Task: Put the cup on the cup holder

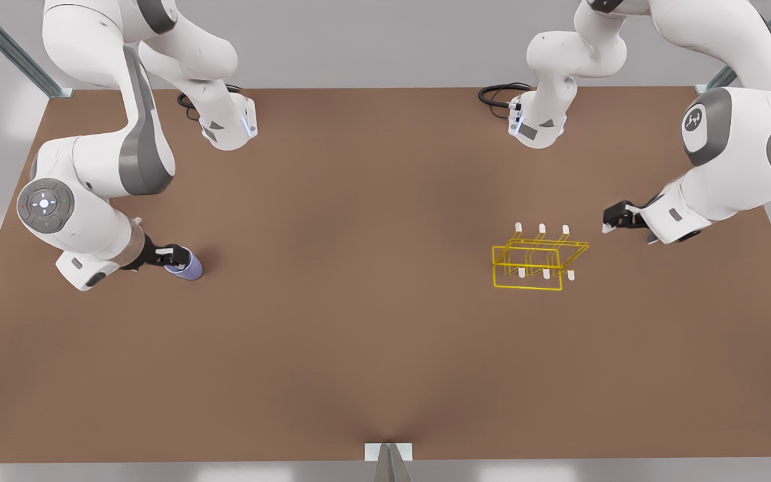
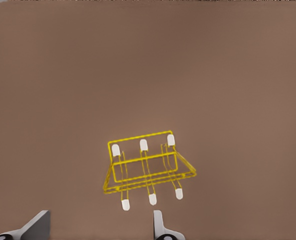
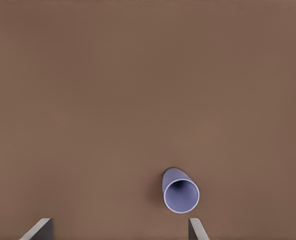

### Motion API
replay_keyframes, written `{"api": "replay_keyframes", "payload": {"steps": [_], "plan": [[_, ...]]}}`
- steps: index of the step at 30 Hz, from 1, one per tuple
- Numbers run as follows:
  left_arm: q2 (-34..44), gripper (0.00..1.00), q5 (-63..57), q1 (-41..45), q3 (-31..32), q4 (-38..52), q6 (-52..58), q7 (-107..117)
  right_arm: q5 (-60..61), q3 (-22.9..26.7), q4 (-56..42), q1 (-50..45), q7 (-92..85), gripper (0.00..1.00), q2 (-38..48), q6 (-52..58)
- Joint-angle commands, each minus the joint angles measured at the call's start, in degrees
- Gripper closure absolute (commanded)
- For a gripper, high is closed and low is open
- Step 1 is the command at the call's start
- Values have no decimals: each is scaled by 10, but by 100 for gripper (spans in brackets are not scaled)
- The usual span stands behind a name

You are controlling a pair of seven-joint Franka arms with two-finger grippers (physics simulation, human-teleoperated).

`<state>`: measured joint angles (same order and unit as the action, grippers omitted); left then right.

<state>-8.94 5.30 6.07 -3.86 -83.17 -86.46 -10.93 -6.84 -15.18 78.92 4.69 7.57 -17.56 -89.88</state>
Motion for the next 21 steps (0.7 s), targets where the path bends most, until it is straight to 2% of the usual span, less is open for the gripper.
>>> {"api": "replay_keyframes", "payload": {"steps": [1, 5, 7, 8, 9, 11, 12, 17, 21], "plan": [[1, 0, 0, 0, 0, 0, -14, 9, 1, 0, -2, 1, 10, 0, 1, -6], [-2, 0, 0, 0, 0, 0, -14, 9, 5, -1, 5, 3, 10, 0, -53, -6], [-6, 0, 0, 0, 0, 0, -14, 9, 21, -3, 95, 35, 3, 0, -50, -51], [-6, 0, 0, 1, 0, 0, -14, 9, 22, -5, 179, 49, -18, 0, -34, -128], [-6, 0, 0, 1, 0, 0, -14, 9, 22, -21, 241, 84, -40, 0, -26, -191], [-6, 0, 0, 1, 1, 0, -13, 9, 22, -125, 316, 213, -59, 0, -27, -281], [-6, 0, 0, 1, 1, 0, -12, 9, 21, -133, 331, 221, -59, 0, -27, -298], [-6, 0, 0, 1, 0, 0, -12, 8, 20, -142, 367, 228, -77, 0, 12, -345], [-6, 0, 0, 1, 0, 0, -12, 8, 21, -148, 439, 229, -100, 0, 74, -437]]}}
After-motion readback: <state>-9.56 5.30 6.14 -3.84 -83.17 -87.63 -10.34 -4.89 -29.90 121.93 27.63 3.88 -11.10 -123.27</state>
